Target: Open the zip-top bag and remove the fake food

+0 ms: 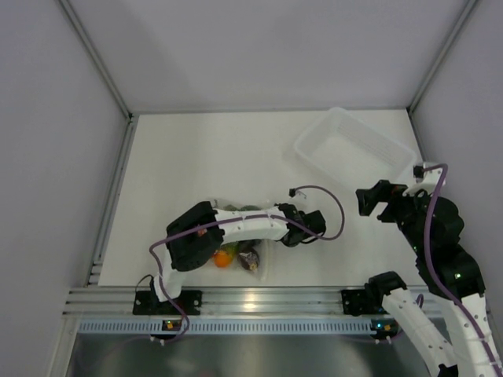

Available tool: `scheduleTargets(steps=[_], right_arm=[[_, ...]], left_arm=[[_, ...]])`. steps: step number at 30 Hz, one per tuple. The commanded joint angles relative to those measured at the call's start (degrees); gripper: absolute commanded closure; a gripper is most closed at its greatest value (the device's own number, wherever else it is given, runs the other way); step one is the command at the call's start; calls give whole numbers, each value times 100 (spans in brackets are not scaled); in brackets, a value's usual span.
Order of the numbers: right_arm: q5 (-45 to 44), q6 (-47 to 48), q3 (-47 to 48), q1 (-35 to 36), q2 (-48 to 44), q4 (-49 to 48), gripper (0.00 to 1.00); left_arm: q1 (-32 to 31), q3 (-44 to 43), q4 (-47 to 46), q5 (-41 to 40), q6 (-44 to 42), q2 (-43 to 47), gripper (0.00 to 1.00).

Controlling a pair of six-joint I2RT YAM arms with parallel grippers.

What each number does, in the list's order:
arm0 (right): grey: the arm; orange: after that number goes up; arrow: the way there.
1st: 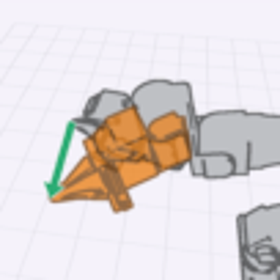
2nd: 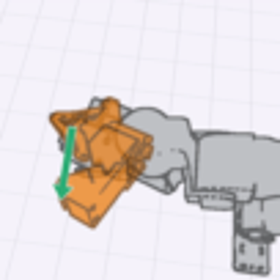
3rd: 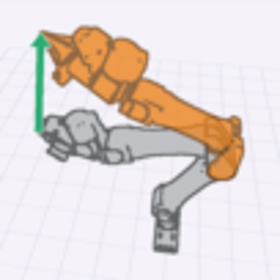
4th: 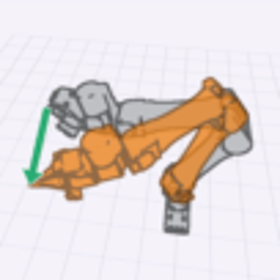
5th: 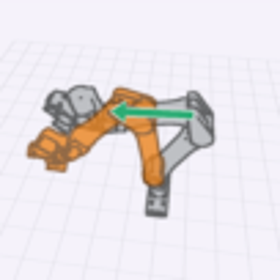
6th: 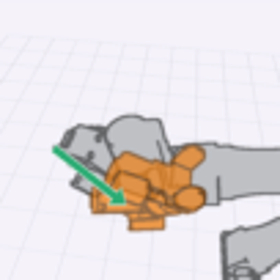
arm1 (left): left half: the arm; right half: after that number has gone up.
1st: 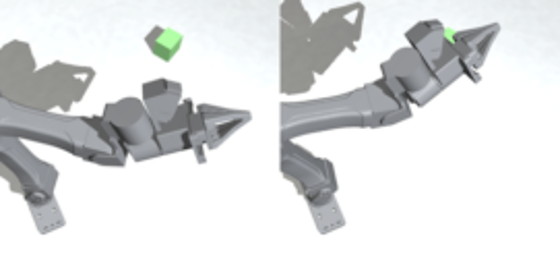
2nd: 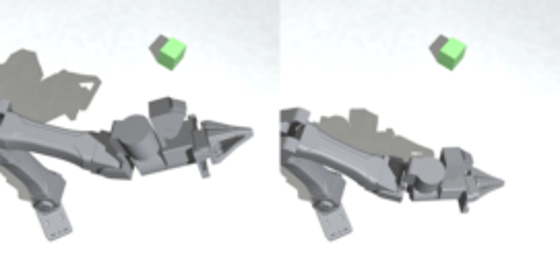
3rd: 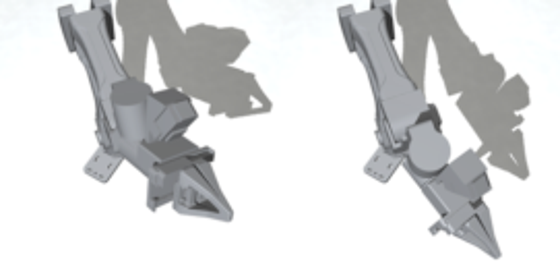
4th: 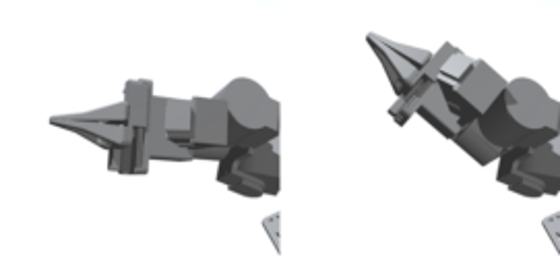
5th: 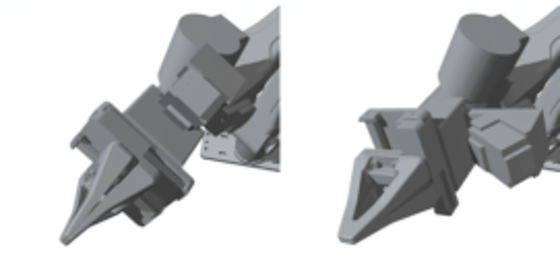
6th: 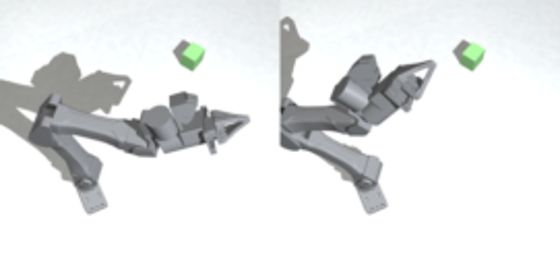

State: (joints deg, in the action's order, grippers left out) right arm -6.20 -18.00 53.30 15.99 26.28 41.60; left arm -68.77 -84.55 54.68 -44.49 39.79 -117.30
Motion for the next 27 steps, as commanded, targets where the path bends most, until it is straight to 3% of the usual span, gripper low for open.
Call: scheduleTargets(steps=[1, 14, 17, 20, 24, 27], right_arm=[[66, 68, 75, -8, -106, -250, 1], [65, 402, 251, -8, -229, -12, 1], [837, 613, 260, 1, -229, -161, 1], [2145, 675, -3, 80, -273, -747, 3], [4672, 544, -74, 80, 87, -1459, 1], [5914, 26, -231, 80, 254, -2484, 0]], left_arm=[[-31, -96, -1, 204, -445, 1039, 100], [-5, -141, -194, 1223, -2554, 3387, 100], [-5, -62, -430, 1811, -3090, 3976, 100], [-5, 263, -807, 2514, -3844, 4609, 100], [-5, 536, -1011, 3243, -4268, 5146, 100], [-5, 606, -1108, 4069, -4488, 5436, 100]])
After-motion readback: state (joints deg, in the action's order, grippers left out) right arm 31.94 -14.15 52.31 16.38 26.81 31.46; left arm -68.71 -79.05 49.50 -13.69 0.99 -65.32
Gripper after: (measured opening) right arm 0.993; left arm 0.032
